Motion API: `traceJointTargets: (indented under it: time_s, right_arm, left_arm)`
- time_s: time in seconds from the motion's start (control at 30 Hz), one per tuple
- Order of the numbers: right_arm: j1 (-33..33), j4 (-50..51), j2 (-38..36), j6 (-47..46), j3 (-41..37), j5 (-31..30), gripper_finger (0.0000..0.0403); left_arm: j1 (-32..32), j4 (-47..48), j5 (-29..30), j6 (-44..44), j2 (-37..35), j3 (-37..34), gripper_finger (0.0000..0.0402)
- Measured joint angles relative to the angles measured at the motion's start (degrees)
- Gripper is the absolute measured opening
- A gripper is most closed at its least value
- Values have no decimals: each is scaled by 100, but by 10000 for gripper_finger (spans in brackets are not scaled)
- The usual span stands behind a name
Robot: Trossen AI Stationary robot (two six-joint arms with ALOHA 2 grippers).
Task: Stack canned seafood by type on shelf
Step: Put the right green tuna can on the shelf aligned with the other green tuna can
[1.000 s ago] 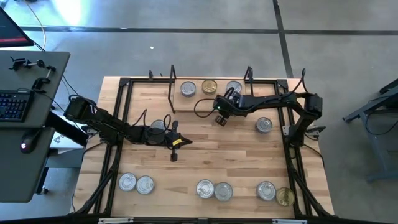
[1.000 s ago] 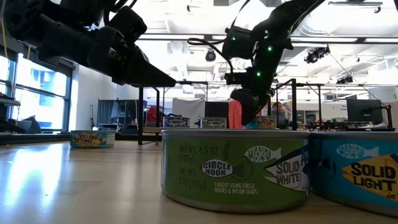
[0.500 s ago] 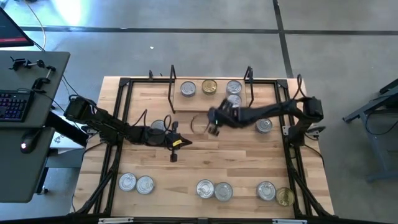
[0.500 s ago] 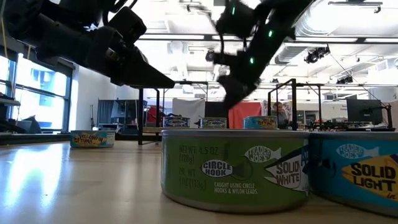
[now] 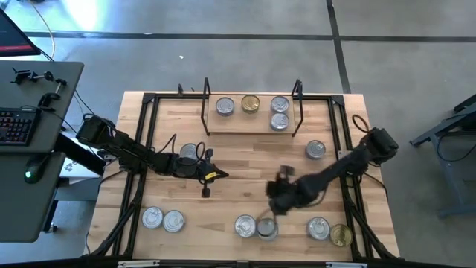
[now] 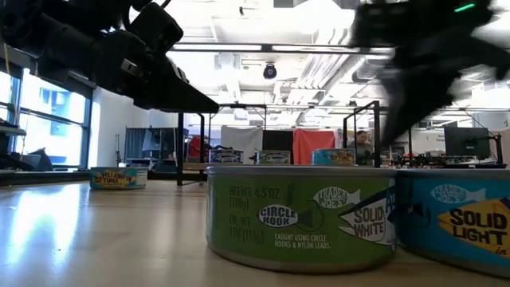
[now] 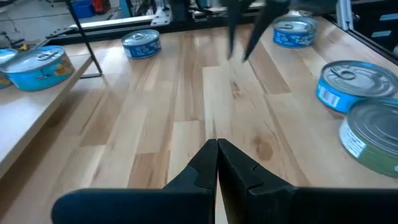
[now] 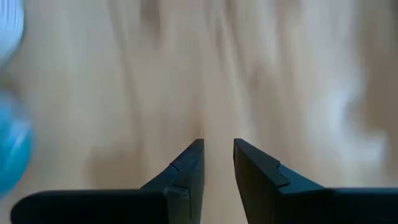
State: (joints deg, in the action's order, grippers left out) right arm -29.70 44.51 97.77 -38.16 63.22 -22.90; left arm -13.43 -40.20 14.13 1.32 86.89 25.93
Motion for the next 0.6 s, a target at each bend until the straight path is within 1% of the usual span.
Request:
traceJointTargets:
  time_s: [0.1,0.17,0.3,0.37,0.43,0.53,0.6]
  right_arm:
    - [-444,998,-209,-1906,0,956,75]
    - [-761,1414,-329,-3024,0,1593,75]
    - [-1388,1867,-424,-4812,2,2765,75]
    - [-1677,1980,-422,-5566,2,3212,75]
    - [-1915,1961,-407,-6257,2,3483,75]
    - [-2182,1880,-402,-7097,2,3556,75]
    - [-2308,1797,-402,-7443,2,3593,75]
  left_arm:
    - [86,-32,16,0,0,0,3]
    - [151,-57,17,-6,0,0,3]
    - [186,-98,20,-58,0,0,3]
    - [184,-113,18,-66,0,0,3]
    - [184,-132,18,-66,0,0,3]
    - [184,-130,18,-66,0,0,3]
    - [184,-133,18,-66,0,0,3]
